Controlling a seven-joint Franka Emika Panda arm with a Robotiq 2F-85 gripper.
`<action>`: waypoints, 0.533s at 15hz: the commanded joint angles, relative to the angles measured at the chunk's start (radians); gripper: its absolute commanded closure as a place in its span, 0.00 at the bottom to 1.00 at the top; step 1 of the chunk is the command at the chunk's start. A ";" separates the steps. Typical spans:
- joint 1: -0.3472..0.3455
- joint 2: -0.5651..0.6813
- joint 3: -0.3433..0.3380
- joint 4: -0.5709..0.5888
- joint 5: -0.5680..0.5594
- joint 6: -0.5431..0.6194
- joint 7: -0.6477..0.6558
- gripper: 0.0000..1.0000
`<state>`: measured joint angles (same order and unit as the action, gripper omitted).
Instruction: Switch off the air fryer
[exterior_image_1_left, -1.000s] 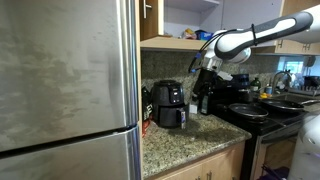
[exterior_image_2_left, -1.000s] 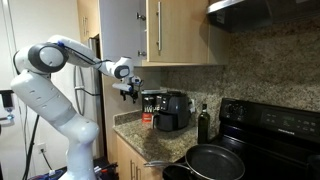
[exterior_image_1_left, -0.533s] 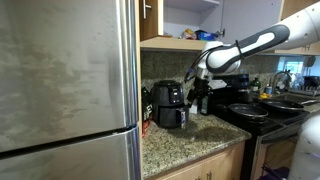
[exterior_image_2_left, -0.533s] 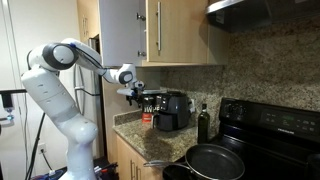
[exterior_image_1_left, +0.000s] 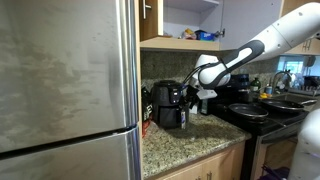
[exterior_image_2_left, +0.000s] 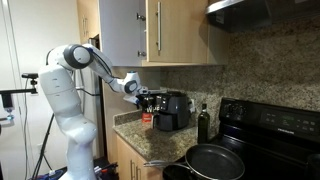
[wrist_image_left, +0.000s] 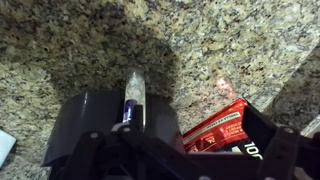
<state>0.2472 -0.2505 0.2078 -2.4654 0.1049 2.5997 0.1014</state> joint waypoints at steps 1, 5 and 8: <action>-0.048 0.084 0.010 0.038 -0.050 0.148 0.066 0.00; -0.069 0.184 -0.009 0.109 -0.023 0.354 0.102 0.00; -0.061 0.158 -0.014 0.083 -0.018 0.339 0.083 0.00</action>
<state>0.1874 -0.0912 0.1927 -2.3813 0.0811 2.9398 0.1909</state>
